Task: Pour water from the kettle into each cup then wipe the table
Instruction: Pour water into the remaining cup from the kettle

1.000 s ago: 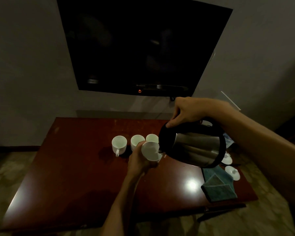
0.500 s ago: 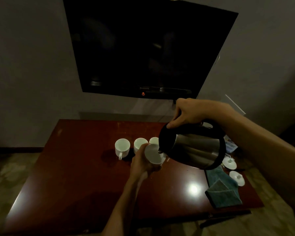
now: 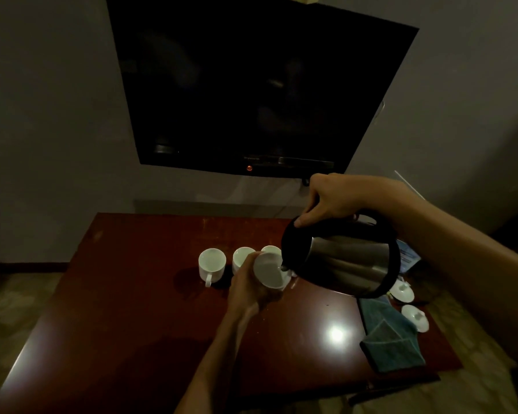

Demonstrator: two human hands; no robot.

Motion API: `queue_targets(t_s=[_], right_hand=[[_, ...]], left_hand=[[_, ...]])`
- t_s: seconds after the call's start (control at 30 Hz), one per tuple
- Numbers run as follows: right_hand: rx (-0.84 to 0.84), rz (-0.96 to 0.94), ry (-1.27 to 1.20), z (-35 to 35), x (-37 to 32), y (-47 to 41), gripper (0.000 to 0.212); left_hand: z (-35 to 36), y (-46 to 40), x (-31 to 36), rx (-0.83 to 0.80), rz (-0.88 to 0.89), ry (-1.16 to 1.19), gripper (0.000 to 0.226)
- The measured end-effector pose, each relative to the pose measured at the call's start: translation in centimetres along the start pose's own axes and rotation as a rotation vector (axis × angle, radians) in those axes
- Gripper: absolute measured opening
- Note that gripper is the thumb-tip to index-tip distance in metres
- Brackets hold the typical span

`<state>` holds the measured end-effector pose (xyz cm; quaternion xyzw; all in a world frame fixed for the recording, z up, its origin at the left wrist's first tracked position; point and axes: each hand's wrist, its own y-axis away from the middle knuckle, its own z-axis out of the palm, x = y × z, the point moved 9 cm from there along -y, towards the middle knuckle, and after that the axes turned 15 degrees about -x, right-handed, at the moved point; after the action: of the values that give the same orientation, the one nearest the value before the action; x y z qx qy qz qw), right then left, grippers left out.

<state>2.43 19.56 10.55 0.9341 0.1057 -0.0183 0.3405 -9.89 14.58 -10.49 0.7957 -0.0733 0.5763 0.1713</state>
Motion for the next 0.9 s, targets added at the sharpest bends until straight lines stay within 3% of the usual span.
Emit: queue_targets(t_s=[0.43,0.9], right_hand=[[0.019,0.014,0.014,0.7,-0.2,0.0,0.045],[-0.061,0.005,0.053,3.2,-3.0,1.7,0.039]], left_hand=[[0.2,0.8,-0.3,0.006,-0.011,0.037,0.085],[0.5,4.0,-0.9,0.027,-0.02,0.077,0.087]])
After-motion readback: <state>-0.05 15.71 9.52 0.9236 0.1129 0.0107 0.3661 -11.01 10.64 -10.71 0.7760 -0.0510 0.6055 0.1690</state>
